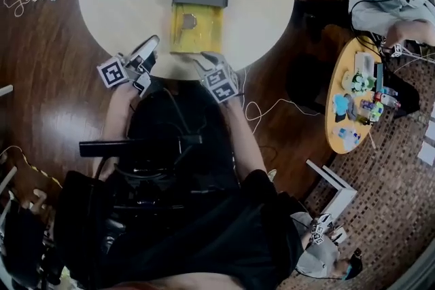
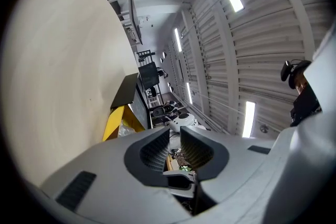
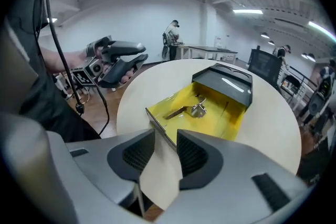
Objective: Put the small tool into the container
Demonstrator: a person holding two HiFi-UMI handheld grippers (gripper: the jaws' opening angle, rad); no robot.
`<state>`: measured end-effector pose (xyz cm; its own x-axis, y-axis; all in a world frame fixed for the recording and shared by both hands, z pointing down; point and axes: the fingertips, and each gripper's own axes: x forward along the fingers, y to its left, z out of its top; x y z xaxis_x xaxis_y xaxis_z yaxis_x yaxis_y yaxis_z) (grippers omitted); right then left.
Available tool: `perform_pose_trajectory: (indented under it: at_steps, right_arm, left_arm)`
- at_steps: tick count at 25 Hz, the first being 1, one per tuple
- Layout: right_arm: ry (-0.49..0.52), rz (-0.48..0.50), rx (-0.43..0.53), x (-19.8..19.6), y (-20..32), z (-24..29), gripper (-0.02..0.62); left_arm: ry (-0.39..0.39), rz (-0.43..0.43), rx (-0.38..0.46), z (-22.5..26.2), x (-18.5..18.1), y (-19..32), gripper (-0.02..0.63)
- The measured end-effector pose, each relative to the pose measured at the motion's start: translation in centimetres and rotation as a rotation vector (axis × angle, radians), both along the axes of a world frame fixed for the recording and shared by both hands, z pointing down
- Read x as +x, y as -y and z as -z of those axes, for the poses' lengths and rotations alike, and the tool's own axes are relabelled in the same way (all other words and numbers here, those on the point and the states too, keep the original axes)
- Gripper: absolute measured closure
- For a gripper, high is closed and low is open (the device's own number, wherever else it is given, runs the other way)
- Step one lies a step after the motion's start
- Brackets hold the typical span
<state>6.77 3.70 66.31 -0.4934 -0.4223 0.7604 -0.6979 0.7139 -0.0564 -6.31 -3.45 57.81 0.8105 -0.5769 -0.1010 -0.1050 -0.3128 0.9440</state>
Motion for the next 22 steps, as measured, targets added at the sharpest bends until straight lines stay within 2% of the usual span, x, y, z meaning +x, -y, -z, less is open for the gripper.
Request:
perform_pose_trajectory:
  at_steps: [10, 15, 19, 22]
  right_arm:
    - [-0.146, 0.322, 0.076, -2.0, 1.1, -2.3, 0.444]
    - [-0.176, 0.460, 0.159, -1.9, 1.5, -3.0, 0.436]
    - [-0.194, 0.569, 0.208, -2.6, 0.8, -3.9, 0.425]
    - [-0.213, 0.615, 0.236, -3.4, 0.6, -4.6, 0.423]
  left_arm:
    - [0.130, 0.035, -0.024, -0.8, -0.1, 3.0, 0.557]
    - [0.257, 0.027, 0.026, -0.5, 1.6, 6.4, 0.557]
    - [0.293, 0.052, 0.081, 0.6, 2.8, 9.6, 0.557]
    - [0.308, 0.034, 0.106, 0.9, 3.5, 11.8, 0.557]
